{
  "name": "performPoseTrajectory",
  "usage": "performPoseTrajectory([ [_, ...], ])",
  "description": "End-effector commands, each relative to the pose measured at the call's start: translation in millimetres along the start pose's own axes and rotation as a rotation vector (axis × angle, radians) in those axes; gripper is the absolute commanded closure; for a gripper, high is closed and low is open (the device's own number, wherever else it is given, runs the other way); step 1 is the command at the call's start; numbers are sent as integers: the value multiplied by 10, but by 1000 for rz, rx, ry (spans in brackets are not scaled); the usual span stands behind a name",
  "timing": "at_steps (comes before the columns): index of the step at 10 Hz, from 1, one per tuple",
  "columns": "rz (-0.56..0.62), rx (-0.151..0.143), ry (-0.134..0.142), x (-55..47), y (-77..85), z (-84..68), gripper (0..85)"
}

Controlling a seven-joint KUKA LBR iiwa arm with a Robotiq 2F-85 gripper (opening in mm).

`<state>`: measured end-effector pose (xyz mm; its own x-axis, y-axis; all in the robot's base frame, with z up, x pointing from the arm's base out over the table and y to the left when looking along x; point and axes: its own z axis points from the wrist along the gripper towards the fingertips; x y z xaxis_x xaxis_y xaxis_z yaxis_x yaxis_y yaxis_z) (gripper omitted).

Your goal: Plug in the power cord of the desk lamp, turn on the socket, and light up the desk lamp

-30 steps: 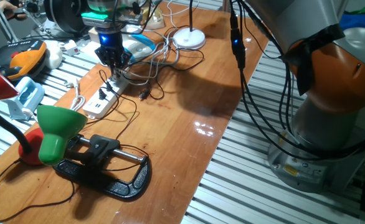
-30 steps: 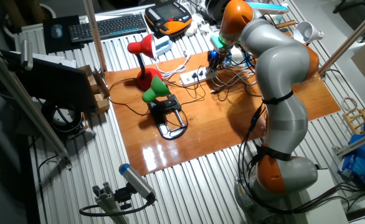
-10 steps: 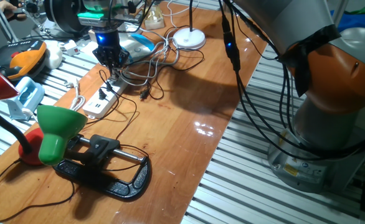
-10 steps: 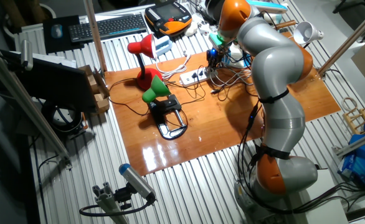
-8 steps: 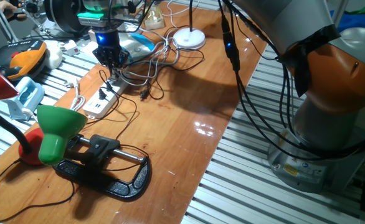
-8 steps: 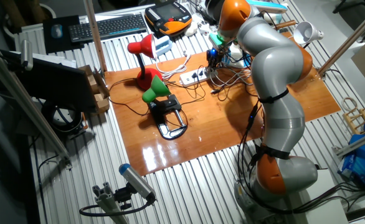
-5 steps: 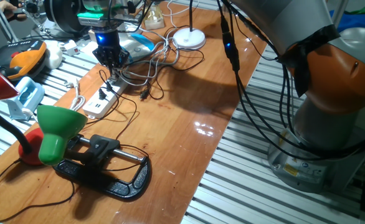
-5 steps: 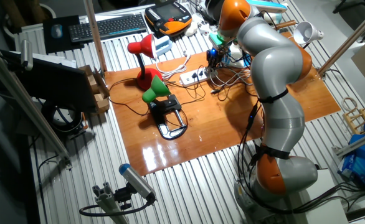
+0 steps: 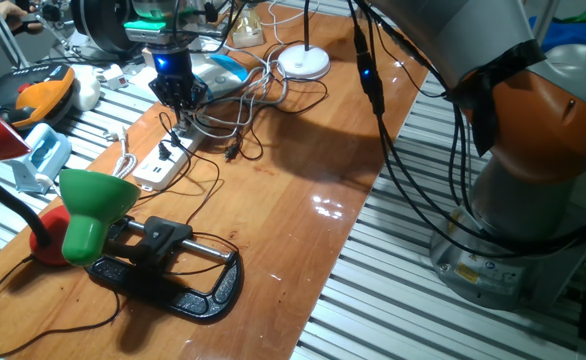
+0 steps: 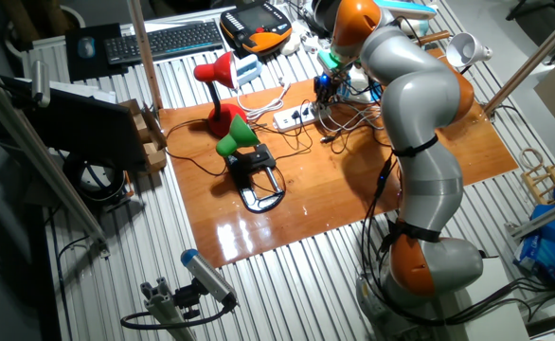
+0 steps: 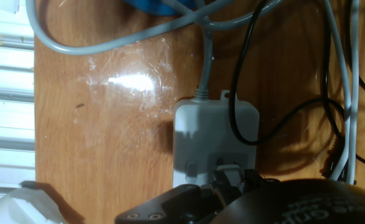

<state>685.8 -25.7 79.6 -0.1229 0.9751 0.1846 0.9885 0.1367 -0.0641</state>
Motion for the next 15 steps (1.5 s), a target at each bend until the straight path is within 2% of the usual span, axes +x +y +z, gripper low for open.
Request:
performPoseTrajectory([
  [1, 0, 1, 0, 0, 0, 0, 850],
  [15, 11, 0, -5, 0, -1, -10, 850],
])
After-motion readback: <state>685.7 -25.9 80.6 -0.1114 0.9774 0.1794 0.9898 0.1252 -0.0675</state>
